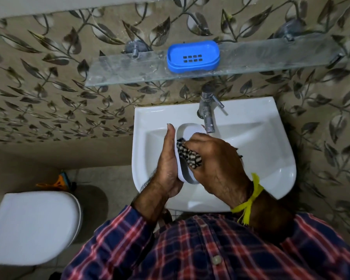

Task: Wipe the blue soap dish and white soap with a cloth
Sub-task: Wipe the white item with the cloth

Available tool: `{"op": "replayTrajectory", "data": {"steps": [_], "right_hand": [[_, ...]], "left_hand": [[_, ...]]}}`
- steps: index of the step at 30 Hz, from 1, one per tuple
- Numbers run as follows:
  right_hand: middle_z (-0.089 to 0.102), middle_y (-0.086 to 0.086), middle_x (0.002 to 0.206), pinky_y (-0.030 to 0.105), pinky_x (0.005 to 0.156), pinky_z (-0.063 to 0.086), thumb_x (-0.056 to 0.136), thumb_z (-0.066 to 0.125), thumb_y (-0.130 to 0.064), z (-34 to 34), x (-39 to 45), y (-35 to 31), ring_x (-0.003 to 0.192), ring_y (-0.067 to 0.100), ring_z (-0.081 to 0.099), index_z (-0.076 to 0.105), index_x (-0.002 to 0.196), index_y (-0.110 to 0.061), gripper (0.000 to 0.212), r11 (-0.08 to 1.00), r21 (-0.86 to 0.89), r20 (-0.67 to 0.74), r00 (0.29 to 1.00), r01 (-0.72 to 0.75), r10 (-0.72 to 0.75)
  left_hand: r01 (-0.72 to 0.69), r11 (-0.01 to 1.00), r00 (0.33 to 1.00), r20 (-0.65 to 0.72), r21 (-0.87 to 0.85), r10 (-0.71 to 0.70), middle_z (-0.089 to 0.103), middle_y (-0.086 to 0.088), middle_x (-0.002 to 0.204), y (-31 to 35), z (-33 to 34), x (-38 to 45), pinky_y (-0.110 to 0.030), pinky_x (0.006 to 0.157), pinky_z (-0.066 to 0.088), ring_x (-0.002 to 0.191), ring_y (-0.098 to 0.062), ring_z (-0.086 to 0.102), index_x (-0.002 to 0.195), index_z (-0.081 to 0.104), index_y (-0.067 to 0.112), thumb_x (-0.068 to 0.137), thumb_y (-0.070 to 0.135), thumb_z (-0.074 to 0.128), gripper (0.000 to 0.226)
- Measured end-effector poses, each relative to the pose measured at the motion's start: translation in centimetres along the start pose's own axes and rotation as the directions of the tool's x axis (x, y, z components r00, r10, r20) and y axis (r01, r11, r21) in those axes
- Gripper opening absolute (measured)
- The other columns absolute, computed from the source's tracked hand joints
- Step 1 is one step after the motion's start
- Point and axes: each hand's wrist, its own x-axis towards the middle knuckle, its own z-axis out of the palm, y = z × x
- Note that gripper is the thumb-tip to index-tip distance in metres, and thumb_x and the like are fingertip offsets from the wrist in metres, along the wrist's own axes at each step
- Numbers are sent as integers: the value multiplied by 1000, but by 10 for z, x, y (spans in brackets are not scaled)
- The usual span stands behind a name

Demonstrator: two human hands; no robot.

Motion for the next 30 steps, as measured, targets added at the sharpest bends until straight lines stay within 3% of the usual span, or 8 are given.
{"op": "replayTrajectory", "data": {"steps": [3, 7, 11, 15, 19, 23, 26, 30], "right_hand": [[63, -1, 83, 38, 63, 52, 78, 62, -13, -1, -8, 1, 80, 32, 64, 70, 84, -22, 13, 999, -34, 80, 996, 35, -32], [66, 6, 89, 44, 69, 53, 83, 63, -10, -3, -2, 7, 86, 36, 64, 71, 86, -14, 10, 999, 12, 3, 999, -50, 50], [61, -1, 82, 40, 64, 52, 76, 65, -3, -1, -5, 2, 81, 31, 63, 71, 81, -20, 18, 999, -9, 178, 983, 45, -43], [63, -1, 89, 41, 70, 53, 79, 63, -6, -4, -3, 7, 88, 32, 63, 75, 94, -22, 25, 998, -38, 101, 993, -53, 56], [62, -5, 94, 39, 73, 52, 76, 65, -7, -3, -6, 4, 91, 29, 64, 73, 96, -28, 31, 986, -139, 279, 959, 95, -53], [59, -1, 94, 39, 65, 49, 79, 61, -9, -8, -3, 12, 87, 34, 64, 71, 96, -27, 26, 963, -268, 133, 990, -2, 39], [55, -2, 90, 38, 63, 49, 77, 64, -7, -2, -1, 6, 83, 32, 63, 72, 96, -26, 28, 968, -247, 151, 989, 35, 3], [60, 3, 92, 38, 58, 47, 75, 65, -10, -1, -1, 3, 75, 37, 64, 71, 89, -21, 19, 946, -320, 52, 996, -47, 67]], "left_hand": [[-17, 999, 1000, -20, 47, 18, 76, -8, 109, 5, -4, -1, -38, 84, 58, 102, -25, 73, 116, 76, 22, 81, 82, 45, 76], [-8, 999, 999, -34, 48, 10, 75, -9, 115, -2, 2, -1, -40, 88, 57, 108, -26, 71, 114, 77, 21, 86, 78, 43, 72], [-46, 999, 999, -22, 13, 46, 75, -9, 107, 6, -5, -2, -36, 83, 57, 98, -24, 72, 124, 71, 18, 82, 78, 52, 76], [-46, 995, 996, -75, 91, 52, 76, -8, 103, 7, 2, 1, -37, 80, 57, 95, -24, 72, 118, 75, 23, 74, 81, 55, 75], [-70, 991, 993, -90, 114, 81, 74, -7, 104, 12, 2, 1, -34, 78, 56, 89, -21, 72, 126, 70, 24, 74, 80, 54, 78], [-75, 985, 985, -146, 152, 97, 73, -10, 107, 14, 11, 3, -40, 83, 54, 96, -26, 69, 115, 75, 27, 68, 84, 54, 77], [-94, 987, 986, -126, 129, 110, 77, -9, 94, 23, 12, 3, -32, 71, 59, 84, -23, 74, 100, 81, 21, 72, 81, 56, 71], [-108, 987, 978, -164, 119, 127, 75, -12, 105, 23, 18, 2, -36, 72, 59, 92, -26, 73, 115, 76, 20, 71, 83, 50, 81]]}}
